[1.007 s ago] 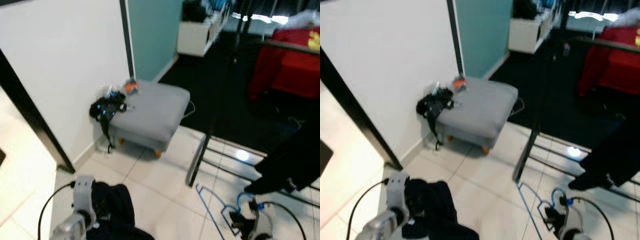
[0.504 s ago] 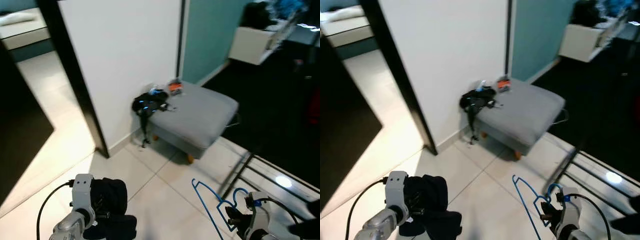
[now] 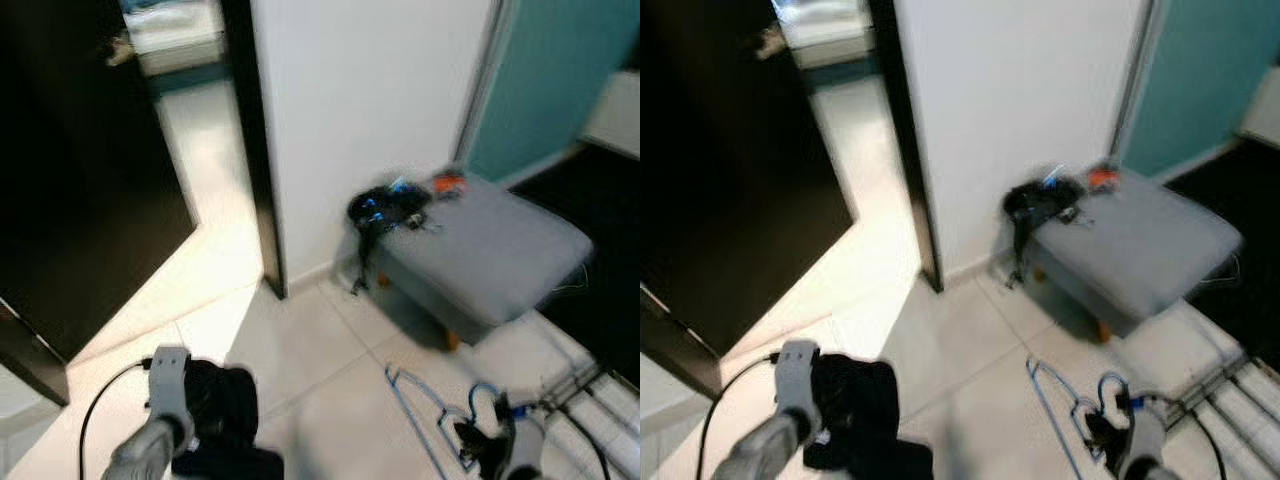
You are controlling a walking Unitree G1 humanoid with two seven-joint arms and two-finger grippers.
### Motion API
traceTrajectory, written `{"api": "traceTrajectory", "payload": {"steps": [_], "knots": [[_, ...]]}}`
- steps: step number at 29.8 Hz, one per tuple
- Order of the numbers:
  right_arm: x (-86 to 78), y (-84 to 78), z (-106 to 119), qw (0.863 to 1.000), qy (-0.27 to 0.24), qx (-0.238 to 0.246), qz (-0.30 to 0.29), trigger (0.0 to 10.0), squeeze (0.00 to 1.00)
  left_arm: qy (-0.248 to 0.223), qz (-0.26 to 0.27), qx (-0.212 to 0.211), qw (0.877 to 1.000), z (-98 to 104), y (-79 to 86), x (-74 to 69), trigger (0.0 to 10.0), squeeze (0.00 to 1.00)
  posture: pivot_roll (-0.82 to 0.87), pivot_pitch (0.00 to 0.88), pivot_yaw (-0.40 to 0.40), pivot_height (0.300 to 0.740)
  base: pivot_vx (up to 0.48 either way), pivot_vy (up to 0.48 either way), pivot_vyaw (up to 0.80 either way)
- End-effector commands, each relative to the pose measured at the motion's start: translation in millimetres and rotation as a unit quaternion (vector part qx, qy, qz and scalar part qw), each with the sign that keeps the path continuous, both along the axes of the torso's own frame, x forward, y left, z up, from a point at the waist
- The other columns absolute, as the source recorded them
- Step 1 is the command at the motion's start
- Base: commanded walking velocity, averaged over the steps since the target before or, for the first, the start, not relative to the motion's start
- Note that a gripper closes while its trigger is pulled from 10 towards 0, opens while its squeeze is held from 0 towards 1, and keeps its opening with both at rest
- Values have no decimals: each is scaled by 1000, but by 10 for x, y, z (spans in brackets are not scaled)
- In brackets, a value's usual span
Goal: Hang hanger
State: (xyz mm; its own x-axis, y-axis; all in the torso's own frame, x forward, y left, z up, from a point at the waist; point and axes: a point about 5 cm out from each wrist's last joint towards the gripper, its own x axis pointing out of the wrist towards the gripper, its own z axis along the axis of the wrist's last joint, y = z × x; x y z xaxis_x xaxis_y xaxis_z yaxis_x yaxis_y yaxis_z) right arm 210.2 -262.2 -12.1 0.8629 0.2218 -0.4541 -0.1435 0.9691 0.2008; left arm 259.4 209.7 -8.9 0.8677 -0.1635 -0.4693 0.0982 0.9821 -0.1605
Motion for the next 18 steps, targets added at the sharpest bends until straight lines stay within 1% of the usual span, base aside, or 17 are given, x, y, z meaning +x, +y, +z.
{"api": "traceTrajectory", "payload": {"steps": [1,18], "knots": [[-87,-13,-62,1000,17,-2,0,10000,0,-1,0,2,1000,-1,18,-8,10000,0,-1,114,8,740,0,0,781],[-82,-1,-57,1000,15,-1,12,10000,0,-3,1,2,1000,4,14,-2,10000,0,-1,116,8,740,0,0,783]]}}
